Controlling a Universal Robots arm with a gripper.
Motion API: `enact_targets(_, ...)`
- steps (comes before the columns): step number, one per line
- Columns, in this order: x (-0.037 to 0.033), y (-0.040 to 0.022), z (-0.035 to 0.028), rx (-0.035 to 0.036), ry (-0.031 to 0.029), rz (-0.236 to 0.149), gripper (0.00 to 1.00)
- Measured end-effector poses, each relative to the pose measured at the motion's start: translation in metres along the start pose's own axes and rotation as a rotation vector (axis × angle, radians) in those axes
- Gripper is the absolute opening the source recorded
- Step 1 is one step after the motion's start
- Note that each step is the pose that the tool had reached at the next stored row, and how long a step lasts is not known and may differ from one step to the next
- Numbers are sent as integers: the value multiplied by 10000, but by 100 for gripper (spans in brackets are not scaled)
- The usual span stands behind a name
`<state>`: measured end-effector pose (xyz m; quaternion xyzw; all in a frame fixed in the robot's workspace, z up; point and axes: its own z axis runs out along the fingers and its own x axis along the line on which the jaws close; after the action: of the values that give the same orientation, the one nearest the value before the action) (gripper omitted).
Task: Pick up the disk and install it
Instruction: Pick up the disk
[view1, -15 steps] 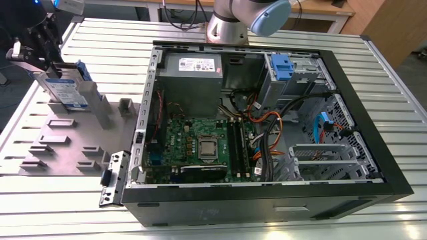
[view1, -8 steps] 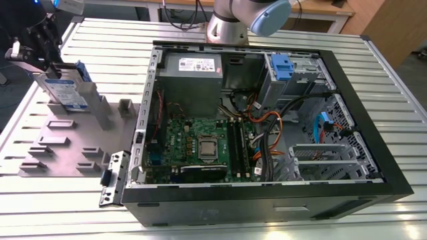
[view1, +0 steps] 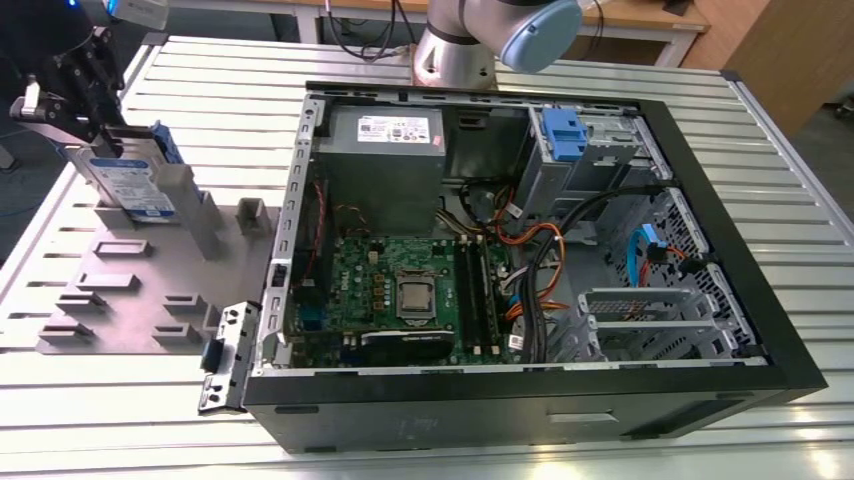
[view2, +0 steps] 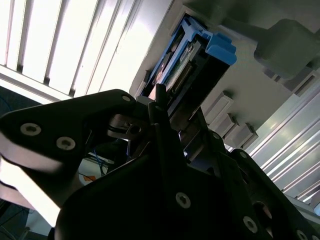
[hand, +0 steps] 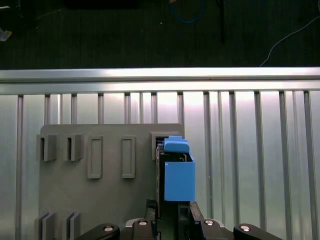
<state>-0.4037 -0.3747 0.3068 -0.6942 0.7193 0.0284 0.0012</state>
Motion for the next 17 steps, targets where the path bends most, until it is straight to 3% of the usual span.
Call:
enact_targets(7, 0, 0, 0, 0, 2, 0, 35)
enact_targets(14, -3, 3, -72, 5, 102, 7, 35)
enact_targets(17, -3, 3, -76, 7, 110, 8, 35)
